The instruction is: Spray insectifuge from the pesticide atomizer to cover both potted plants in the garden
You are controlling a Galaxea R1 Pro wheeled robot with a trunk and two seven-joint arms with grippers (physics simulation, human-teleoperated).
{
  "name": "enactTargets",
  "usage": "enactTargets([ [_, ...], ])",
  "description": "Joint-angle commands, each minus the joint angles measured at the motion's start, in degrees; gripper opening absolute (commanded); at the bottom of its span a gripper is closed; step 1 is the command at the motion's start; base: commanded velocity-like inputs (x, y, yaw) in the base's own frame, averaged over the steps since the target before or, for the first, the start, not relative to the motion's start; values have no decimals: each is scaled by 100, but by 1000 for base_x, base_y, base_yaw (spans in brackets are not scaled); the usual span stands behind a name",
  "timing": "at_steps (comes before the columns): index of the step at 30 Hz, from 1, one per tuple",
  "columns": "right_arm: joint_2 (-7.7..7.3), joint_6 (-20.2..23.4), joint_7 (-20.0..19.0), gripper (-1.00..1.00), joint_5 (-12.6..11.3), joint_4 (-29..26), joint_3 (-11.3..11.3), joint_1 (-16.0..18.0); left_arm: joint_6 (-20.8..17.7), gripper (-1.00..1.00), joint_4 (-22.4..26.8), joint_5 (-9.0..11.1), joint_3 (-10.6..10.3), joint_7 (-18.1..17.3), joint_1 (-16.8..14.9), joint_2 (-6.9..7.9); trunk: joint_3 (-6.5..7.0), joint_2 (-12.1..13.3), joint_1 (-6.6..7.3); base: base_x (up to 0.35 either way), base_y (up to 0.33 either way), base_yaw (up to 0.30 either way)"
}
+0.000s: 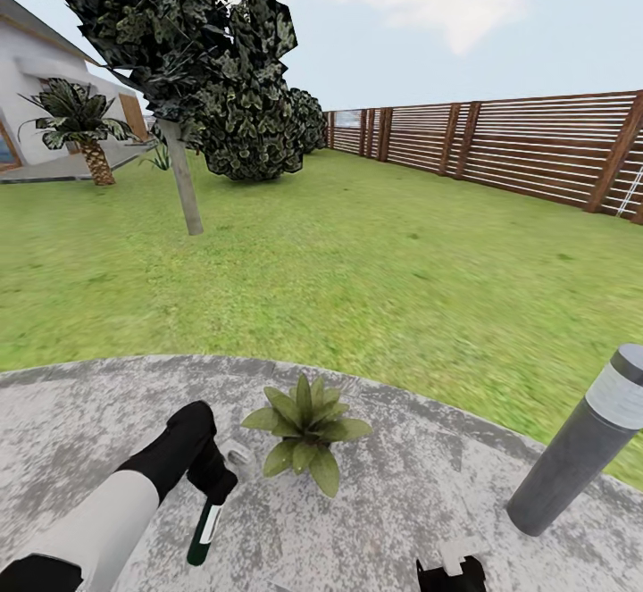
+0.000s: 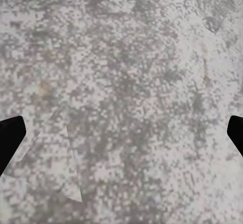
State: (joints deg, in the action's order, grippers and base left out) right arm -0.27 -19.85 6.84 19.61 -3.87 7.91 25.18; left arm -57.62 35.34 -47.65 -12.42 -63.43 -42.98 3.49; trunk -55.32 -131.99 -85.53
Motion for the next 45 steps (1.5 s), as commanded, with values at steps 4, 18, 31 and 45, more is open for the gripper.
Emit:
enactTargets([
  [4, 8, -19, 19, 100, 53, 7, 44, 4, -29, -100, 32, -53, -19, -56, -23, -64, -6, -2, 1, 71, -59, 0],
  [18, 9, -24, 33, 100, 52, 1, 44, 4, -27, -100, 31, -60, -40, 39, -46, -69, -6, -2, 1, 26, -164, 0],
  [31, 9, -27, 36, 100, 52, 0, 44, 4, -39, -100, 20, -71, -86, 5, -272, -146, -16, -2, 1, 130, -86, 130],
  [45, 9, -27, 35, 100, 53, 7, 44, 4, -16, -100, -723, -413, -617, -629, -519, -241, -16, -2, 1, 1, 0, 1],
])
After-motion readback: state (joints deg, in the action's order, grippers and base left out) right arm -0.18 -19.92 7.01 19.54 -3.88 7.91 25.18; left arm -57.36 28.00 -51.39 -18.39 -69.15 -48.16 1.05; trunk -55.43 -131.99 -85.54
